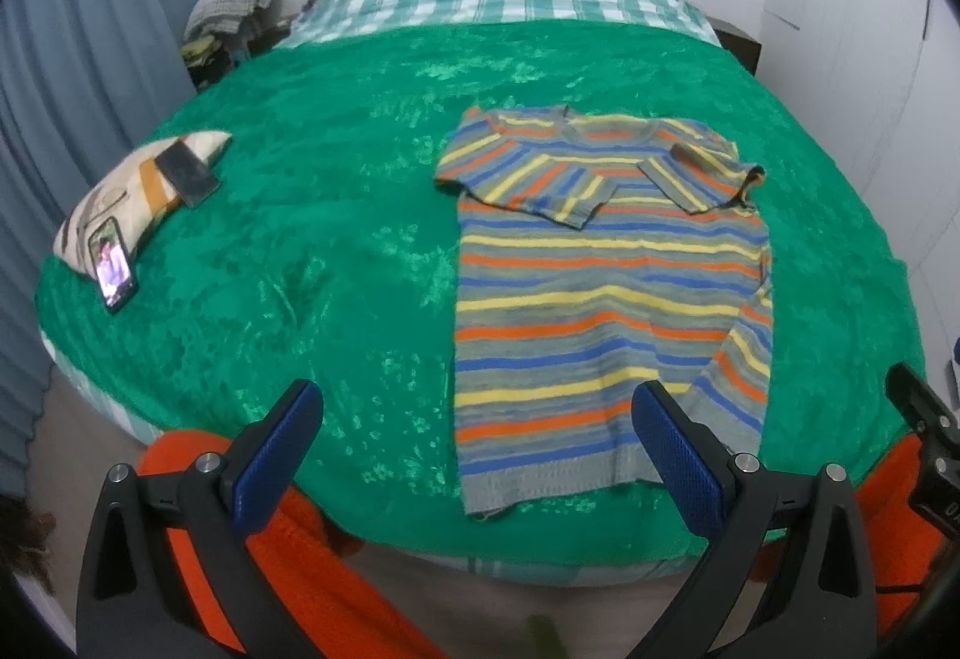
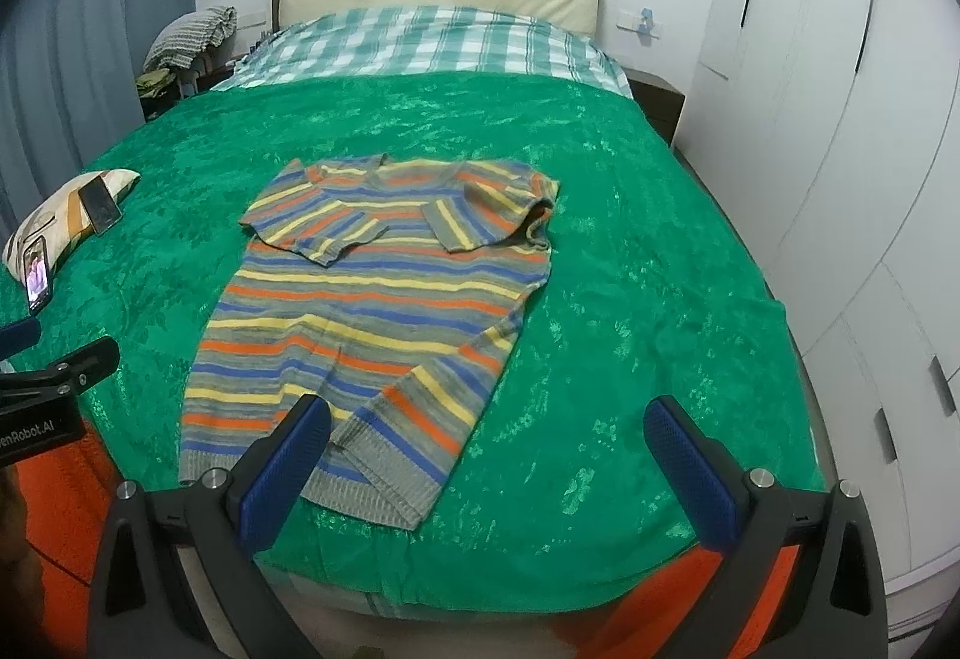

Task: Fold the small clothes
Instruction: 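Move both grippers toward the hem of the striped sweater, then grasp the sweater hem with the left gripper while the right gripper grasps it too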

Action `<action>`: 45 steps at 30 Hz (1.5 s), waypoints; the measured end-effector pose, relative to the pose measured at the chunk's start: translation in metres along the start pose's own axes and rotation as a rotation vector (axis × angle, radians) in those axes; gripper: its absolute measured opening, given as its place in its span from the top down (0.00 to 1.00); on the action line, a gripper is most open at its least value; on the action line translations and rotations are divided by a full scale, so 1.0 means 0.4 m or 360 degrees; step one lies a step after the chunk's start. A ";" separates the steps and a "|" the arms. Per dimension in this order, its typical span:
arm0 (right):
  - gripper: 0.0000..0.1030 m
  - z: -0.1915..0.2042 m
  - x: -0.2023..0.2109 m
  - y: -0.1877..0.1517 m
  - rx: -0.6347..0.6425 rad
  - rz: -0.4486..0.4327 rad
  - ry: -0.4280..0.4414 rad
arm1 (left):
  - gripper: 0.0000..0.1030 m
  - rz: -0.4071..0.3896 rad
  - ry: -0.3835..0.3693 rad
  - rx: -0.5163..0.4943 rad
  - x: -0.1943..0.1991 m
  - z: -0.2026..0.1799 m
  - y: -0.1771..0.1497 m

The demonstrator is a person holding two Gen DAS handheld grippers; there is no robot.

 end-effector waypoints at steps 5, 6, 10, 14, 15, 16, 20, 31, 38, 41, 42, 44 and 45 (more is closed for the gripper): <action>0.00 0.003 -0.006 -0.002 -0.0006 0.0013 0.0006 | 0.00 0.0027 0.0023 0.0020 -0.026 0.020 -0.012; 0.00 0.004 -0.007 -0.004 -0.0010 0.0021 0.0007 | 0.00 0.0040 0.0004 0.0034 -0.032 0.025 -0.017; 0.00 0.006 -0.008 -0.006 -0.0015 0.0030 0.0005 | 0.00 0.0033 -0.0002 0.0011 -0.028 0.022 -0.022; 0.00 0.015 -0.008 -0.008 -0.0019 0.0034 0.0024 | 0.00 0.0029 -0.0040 -0.0017 -0.025 -0.002 -0.022; 0.00 0.019 -0.009 -0.009 -0.0019 0.0035 0.0035 | 0.00 0.0025 -0.0043 -0.0024 -0.025 -0.003 -0.020; 0.00 0.026 -0.010 -0.010 -0.0016 0.0038 0.0053 | 0.00 0.0022 -0.0044 -0.0035 -0.025 -0.004 -0.020; 0.00 0.038 -0.050 -0.019 -0.0032 0.0082 0.0173 | 0.00 0.0069 -0.0048 -0.0025 -0.074 0.030 -0.038; 0.00 0.160 -0.354 -0.072 -0.0341 0.0604 0.0491 | 0.01 0.0487 0.0101 -0.0048 -0.334 0.095 -0.207; 0.84 0.129 -0.422 -0.167 -0.0333 0.0768 0.0477 | 0.01 0.0457 0.0018 0.0068 -0.333 0.135 -0.212; 0.88 -0.024 -0.380 -0.222 -0.0426 0.0770 0.0374 | 0.01 0.0450 -0.0029 0.0080 -0.330 0.133 -0.211; 0.88 -0.066 -0.367 -0.240 -0.0462 0.0773 0.0350 | 0.02 0.0459 -0.0043 0.0081 -0.336 0.128 -0.212; 0.86 -0.115 -0.355 -0.263 -0.0498 0.0779 0.0348 | 0.03 0.0493 -0.0081 0.0091 -0.351 0.114 -0.218; 0.84 -0.127 -0.350 -0.268 -0.0519 0.0776 0.0378 | 0.07 0.0502 -0.0092 0.0097 -0.353 0.109 -0.222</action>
Point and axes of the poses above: each gripper's, at about its wrist camera, not at the fingertips, and x roughly against the way its jaws point, z to its left, y to its top, the point moved 9 cm from there along -x, roughly the way its jaws point, and after that the axes turned 8 degrees about -y, right-handed, at the moved point
